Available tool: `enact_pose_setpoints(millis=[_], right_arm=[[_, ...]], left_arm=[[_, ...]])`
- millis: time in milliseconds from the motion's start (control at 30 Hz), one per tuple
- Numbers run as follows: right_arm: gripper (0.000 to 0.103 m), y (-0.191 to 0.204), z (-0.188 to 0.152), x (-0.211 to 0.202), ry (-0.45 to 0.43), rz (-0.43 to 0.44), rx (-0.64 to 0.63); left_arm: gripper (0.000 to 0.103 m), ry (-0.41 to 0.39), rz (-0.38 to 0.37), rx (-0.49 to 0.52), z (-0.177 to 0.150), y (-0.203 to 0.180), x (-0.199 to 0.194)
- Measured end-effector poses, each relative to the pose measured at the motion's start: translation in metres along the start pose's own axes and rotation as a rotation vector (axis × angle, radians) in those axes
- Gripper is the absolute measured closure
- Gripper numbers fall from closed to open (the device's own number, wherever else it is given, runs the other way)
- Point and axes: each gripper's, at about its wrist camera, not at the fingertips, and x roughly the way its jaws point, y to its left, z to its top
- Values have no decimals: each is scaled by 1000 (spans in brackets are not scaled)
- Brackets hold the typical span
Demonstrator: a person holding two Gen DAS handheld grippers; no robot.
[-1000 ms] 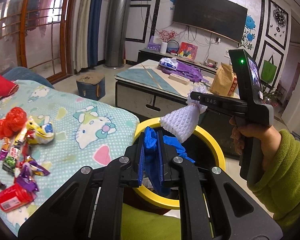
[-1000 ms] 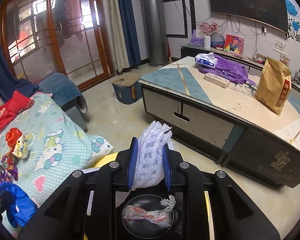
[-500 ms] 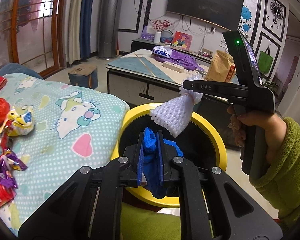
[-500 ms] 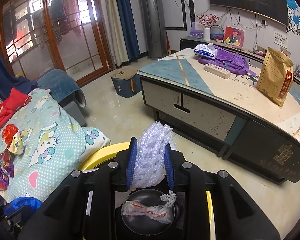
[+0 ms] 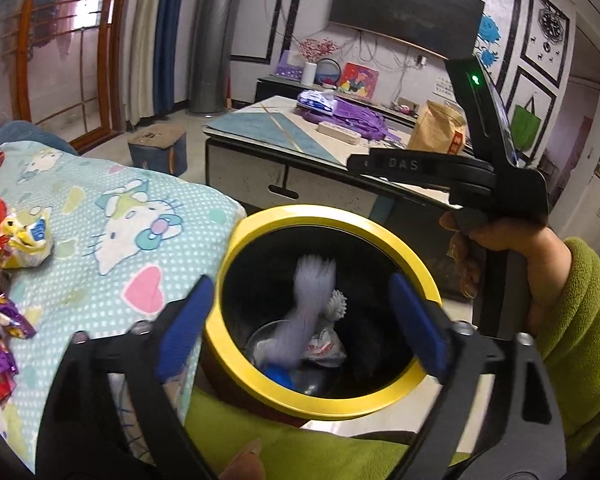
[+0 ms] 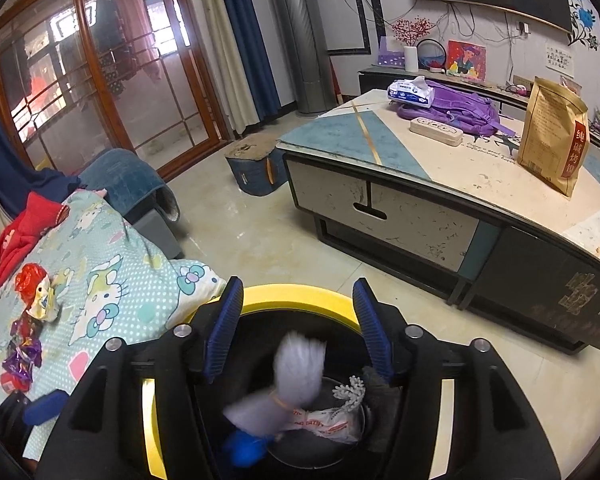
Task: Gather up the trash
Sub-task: 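Open both tools to drop the glove and foam net into the bin, then move both open tools back toward the remaining candy wrappers on the bed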
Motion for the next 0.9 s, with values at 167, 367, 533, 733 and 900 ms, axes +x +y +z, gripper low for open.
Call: enact_pose_setpoints(millis=[167, 367, 533, 733, 900], right_arm=[[41, 4, 2, -4, -16, 13, 3], [38, 16, 3, -11, -31, 41, -13], [37, 27, 4, -18, -43, 67, -26], [36, 46, 5, -31, -71, 121, -49], [35, 67, 3, -40, -86, 168, -86]], left_arm=[[11, -26, 31, -10, 1, 4, -11], [11, -62, 57, -6, 3, 6, -26], [11, -87, 72, -13, 4, 8, -36], [11, -138, 116, -19, 5, 13, -54], [11, -176, 164, -57, 9, 26, -70]])
